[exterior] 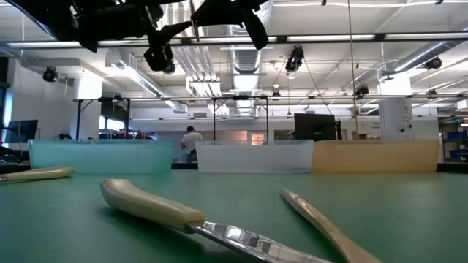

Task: Sort silverware by color (type)
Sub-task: Put the gold knife into the blue bin

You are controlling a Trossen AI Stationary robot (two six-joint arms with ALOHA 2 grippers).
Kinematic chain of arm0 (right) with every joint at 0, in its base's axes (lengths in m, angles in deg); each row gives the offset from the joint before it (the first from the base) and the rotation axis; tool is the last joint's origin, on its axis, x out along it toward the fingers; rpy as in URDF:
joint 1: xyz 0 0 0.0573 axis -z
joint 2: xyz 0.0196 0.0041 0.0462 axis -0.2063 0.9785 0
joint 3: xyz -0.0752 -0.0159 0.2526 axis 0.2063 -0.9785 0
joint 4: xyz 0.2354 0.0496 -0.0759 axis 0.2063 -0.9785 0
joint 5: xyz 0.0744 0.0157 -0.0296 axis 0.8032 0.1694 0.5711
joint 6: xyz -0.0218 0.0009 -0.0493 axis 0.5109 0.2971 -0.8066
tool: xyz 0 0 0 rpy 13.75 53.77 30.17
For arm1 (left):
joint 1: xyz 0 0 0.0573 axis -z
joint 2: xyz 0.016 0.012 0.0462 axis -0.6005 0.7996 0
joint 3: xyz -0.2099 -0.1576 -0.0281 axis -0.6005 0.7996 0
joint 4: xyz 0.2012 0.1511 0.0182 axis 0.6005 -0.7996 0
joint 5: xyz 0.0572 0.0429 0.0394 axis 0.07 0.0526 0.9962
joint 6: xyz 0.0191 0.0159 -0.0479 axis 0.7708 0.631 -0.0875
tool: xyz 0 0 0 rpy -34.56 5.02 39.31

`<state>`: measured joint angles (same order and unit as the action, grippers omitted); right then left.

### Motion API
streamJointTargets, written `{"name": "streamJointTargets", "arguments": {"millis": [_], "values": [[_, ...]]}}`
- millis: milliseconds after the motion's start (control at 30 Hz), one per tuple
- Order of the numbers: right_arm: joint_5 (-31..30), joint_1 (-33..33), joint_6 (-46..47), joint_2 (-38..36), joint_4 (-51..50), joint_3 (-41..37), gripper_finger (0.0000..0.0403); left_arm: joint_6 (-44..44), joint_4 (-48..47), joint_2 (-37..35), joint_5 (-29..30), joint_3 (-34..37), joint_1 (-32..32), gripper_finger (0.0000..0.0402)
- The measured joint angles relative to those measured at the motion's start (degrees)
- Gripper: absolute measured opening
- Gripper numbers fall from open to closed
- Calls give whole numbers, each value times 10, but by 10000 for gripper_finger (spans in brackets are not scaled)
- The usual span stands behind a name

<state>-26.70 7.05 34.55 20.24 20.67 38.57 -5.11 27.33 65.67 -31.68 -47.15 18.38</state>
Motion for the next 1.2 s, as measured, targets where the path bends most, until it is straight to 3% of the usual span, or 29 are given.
{"name": "streamJointTargets", "arguments": {"millis": [233,333,400,500,533,600,800,1000,1200], "values": [[0,0,0,5,14,0,13,5,1,53,1,-42,9,176],[0,0,0,6,16,0,13,7,1,84,-51,-72,13,163],[-1,0,0,6,19,0,13,-14,-1,103,-83,-93,15,138],[1,-1,-2,4,21,0,13,-30,-27,121,-99,-127,16,65],[2,-1,-2,4,21,0,13,-24,-48,124,-100,-138,15,36],[2,-2,2,1,20,0,13,3,-102,125,-97,-161,15,13],[-9,-3,-2,-9,-6,0,9,119,-329,103,-65,-224,17,1],[-10,-1,1,-19,-3,0,11,181,-421,74,-16,-258,10,0],[-7,-1,26,-20,-36,0,12,266,-608,26,77,-273,-67,0]]}}
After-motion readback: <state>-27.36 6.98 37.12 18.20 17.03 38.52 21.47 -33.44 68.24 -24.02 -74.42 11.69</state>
